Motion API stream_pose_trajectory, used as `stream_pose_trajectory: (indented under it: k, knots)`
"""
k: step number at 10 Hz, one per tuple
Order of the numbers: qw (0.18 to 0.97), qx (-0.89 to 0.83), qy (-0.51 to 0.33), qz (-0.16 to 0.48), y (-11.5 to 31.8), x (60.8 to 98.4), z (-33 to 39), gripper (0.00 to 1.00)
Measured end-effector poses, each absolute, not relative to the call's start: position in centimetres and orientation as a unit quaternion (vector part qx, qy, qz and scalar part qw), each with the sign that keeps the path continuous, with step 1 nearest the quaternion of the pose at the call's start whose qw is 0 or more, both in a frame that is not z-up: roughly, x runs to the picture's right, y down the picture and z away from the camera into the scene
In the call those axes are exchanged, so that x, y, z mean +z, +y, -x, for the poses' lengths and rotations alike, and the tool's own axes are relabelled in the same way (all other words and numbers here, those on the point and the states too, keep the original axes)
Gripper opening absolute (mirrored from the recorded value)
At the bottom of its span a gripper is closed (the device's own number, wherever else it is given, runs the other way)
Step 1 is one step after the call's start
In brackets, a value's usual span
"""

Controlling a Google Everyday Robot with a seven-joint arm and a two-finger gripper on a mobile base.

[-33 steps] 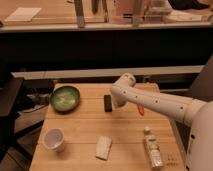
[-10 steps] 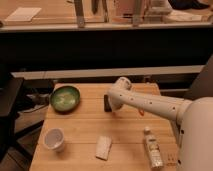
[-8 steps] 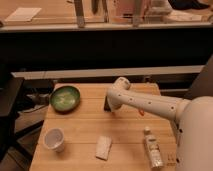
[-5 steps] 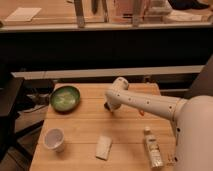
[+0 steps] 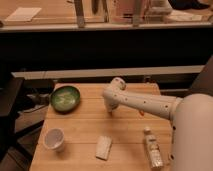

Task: Push the eraser across the table

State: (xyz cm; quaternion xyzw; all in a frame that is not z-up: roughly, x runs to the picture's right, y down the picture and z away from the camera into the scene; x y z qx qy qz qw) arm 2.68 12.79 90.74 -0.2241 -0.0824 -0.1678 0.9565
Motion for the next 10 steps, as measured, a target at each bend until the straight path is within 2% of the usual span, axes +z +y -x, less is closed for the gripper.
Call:
stream_pose_trajectory:
  k: [10]
  knots:
    - [0.949, -0.211, -0.088, 0.218, 13.5, 90.8, 1.0, 0.0]
